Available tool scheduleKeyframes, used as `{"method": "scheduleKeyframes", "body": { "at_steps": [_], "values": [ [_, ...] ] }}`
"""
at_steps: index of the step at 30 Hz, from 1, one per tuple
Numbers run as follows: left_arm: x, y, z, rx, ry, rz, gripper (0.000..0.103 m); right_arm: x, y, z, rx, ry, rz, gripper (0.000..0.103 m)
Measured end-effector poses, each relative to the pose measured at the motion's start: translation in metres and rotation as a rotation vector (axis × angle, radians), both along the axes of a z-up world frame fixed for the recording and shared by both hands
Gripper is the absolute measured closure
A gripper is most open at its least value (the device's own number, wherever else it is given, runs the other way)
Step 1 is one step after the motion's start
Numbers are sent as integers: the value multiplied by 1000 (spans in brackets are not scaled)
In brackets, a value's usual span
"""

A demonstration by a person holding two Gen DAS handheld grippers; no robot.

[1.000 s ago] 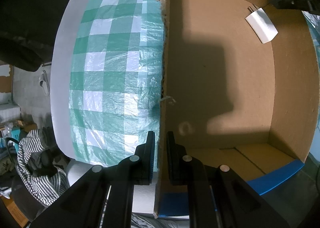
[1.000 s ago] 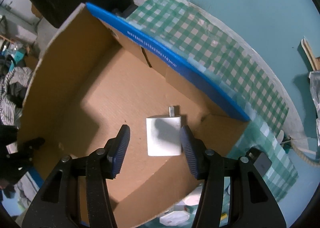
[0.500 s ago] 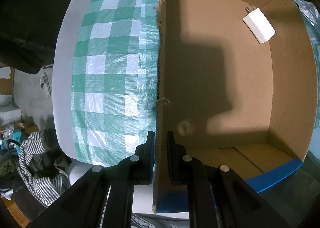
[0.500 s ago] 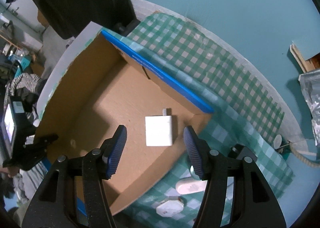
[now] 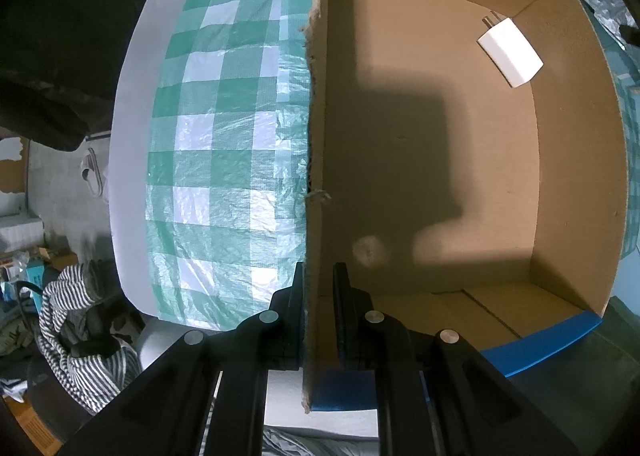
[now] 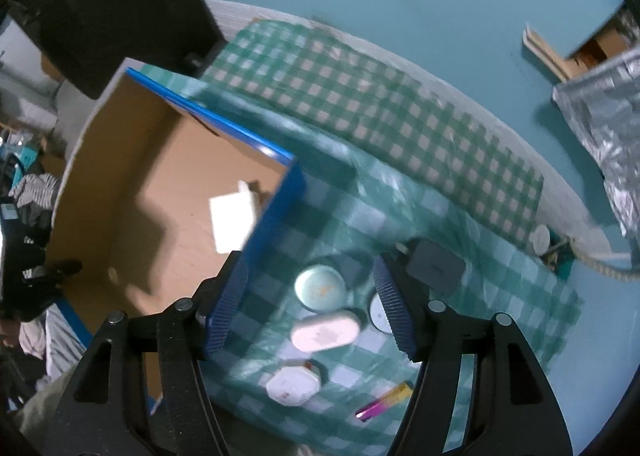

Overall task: Organize rigid objects
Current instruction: 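Move the right tool back and grasp the mint jar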

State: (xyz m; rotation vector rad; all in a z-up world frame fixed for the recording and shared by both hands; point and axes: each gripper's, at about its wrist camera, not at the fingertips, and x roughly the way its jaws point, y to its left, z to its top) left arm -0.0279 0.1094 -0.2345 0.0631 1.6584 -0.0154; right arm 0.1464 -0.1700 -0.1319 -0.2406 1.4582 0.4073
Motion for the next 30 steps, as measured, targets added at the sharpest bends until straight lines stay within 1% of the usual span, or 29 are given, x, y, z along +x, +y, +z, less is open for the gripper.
{"method": "scheduleKeyframes", "body": {
  "at_steps": [7, 11, 22, 26, 30],
  "values": [
    [-1, 0, 0, 5, 6, 4, 92, -9, -15, -30, -16, 62, -22, 37],
    [-2, 3, -1, 5, 6, 8, 92, -12, -20, -42, -7, 89, -27, 37],
    [-4, 8, -5, 3, 24, 20, 92, -14, -16, -66, -4, 127, -4, 37],
    [-4, 8, -5, 4, 26, 21, 92, -15, -12, -76, -27, 119, 3, 37],
    [-3, 9, -5, 4, 26, 22, 92, -16, -10, -87, -35, 131, -2, 37]
  ]
}}
